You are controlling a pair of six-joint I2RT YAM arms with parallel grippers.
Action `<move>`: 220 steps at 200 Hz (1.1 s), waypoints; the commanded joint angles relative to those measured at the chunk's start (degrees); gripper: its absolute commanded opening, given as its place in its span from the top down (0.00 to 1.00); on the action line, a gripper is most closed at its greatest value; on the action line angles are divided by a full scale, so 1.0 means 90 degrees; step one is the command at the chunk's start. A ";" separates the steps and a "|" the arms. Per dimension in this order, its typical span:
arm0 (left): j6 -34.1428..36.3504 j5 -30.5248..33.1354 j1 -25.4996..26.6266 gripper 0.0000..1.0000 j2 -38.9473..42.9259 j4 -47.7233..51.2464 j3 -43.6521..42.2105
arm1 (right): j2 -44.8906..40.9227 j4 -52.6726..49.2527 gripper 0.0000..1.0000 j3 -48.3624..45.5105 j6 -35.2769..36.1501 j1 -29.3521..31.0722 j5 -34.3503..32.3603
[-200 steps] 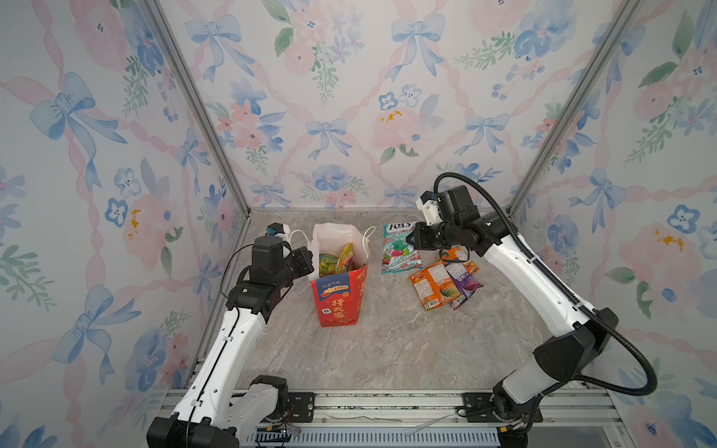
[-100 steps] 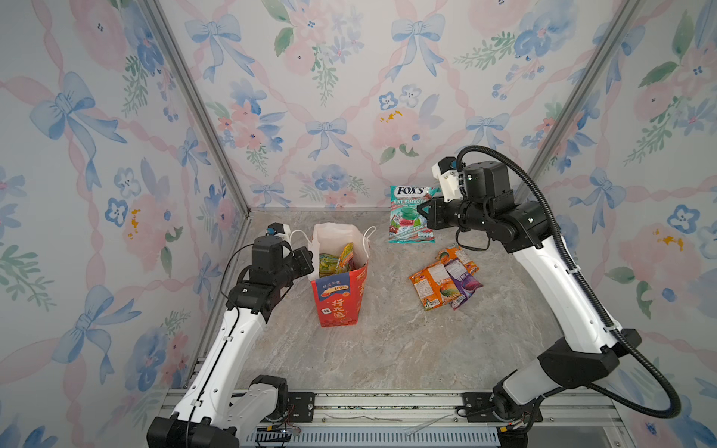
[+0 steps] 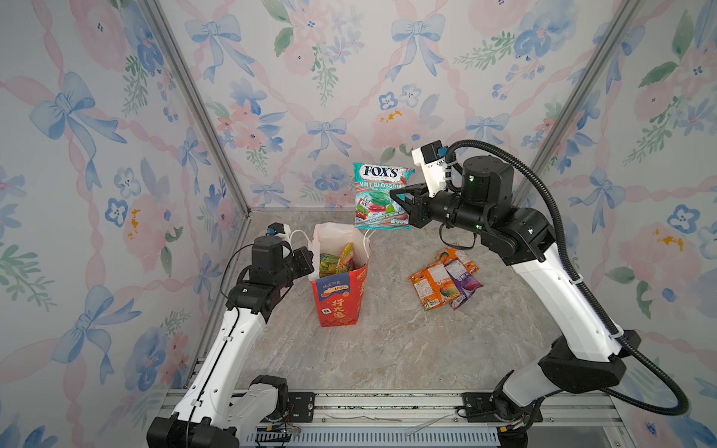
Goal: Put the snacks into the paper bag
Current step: 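Carry the teal Fox's bag over the paper bag held by the left gripper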
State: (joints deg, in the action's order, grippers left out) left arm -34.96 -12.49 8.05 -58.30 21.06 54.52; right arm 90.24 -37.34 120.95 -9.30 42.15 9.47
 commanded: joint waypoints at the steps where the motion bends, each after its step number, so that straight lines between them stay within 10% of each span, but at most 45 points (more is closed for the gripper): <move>1: 0.0076 -0.0097 -0.0021 1.00 0.0072 0.0084 -0.0013 | 0.0171 0.0843 1.00 0.0224 0.0327 0.0110 0.0448; 220: 0.0055 -0.0038 -0.0015 1.00 0.0217 0.0096 -0.0052 | 0.1780 0.0523 1.00 0.0307 0.0413 0.0498 0.0883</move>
State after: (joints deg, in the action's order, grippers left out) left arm -34.96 -12.71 8.05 -57.56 21.26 54.52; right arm 106.10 -32.18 122.26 -6.50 45.60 17.93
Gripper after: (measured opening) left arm 0.048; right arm 0.068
